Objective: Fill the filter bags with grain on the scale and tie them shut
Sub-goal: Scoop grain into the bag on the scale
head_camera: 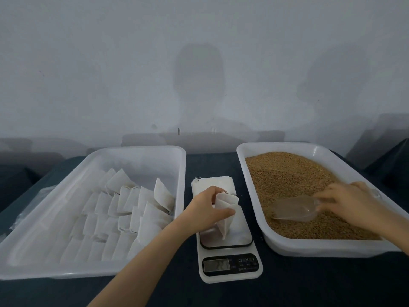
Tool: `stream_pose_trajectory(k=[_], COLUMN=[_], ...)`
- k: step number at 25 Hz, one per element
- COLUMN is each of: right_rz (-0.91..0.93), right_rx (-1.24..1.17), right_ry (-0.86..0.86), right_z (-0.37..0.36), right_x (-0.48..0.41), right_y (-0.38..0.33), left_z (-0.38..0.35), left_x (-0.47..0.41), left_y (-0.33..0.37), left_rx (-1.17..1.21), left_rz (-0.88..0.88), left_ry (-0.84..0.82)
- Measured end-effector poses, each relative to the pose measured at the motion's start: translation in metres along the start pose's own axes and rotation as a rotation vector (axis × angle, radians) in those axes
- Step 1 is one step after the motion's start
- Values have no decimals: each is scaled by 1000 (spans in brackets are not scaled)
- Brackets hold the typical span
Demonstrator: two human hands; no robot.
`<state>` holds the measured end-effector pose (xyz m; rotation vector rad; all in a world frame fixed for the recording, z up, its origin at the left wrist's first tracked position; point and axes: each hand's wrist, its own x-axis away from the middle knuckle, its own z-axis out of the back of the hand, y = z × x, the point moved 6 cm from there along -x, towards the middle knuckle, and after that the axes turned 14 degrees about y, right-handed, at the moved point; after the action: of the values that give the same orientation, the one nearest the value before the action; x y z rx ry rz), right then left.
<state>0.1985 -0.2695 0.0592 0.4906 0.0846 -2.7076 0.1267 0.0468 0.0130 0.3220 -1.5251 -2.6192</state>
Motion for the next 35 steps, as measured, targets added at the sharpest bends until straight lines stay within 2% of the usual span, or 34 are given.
stream_pose_trajectory(k=[3, 6, 16, 23, 26, 29, 35], right_rz=[-100, -183, -190, -258, -223, -114, 60], right_rx=[-220, -337, -248, -311, -305, -328, -385], right_ry=[-54, -95, -117, -67, -26, -5, -47], right_z=[-4, -8, 4, 16, 39, 64, 73], right_x=[4, 8, 9, 7, -3, -16, -35], right_y=[10, 18, 24, 23, 7, -24, -82], left_z=[0, 0, 0, 0, -1, -1, 0], left_x=[0, 0, 1, 1, 0, 1, 3], left_y=[0, 1, 1, 0, 0, 2, 3], left_rx=[-3, -3, -4, -16, -12, -5, 21], left_rz=[-3, -8, -4, -1, 0, -3, 2], left_ry=[0, -7, -9, -2, -3, -10, -21])
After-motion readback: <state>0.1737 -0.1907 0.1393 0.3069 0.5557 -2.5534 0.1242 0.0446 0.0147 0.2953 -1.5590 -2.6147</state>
